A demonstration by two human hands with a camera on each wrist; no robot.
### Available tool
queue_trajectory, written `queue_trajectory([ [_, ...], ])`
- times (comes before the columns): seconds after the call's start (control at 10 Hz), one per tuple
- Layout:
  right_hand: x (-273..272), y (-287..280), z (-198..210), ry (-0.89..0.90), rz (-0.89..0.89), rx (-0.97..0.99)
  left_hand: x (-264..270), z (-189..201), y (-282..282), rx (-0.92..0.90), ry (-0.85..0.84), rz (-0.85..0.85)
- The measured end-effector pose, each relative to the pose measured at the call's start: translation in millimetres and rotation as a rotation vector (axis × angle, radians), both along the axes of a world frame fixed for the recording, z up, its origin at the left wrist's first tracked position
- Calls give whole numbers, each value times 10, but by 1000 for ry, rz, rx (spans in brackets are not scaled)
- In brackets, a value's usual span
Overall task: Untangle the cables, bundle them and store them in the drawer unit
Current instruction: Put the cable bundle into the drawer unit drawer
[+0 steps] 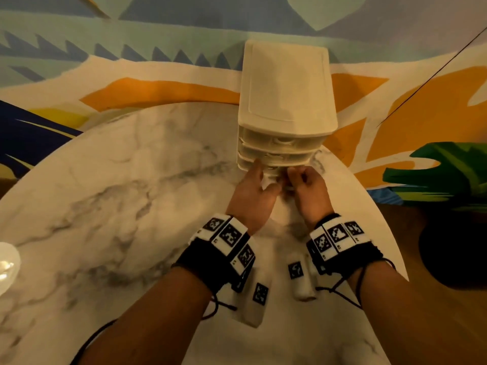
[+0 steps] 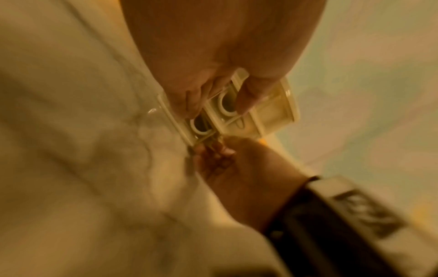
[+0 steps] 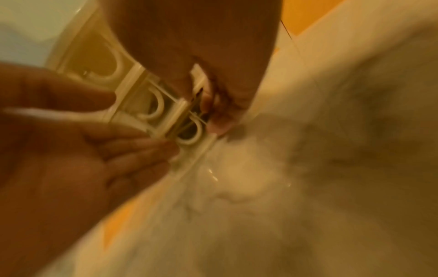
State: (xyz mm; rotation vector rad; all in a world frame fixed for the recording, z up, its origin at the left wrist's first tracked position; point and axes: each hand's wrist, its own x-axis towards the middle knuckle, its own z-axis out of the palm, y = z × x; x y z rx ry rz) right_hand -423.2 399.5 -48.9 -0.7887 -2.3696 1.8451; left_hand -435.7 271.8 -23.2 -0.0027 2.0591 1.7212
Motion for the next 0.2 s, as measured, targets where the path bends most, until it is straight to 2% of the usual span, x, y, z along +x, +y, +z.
queue_trajectory([
  [0.1,-85,5,-42,-1,-6,-48,-6,110,48,30,-18,23],
  [0.2,-29,-1,-109,-38,-13,-98,71,50,-17,-137,18,-33],
])
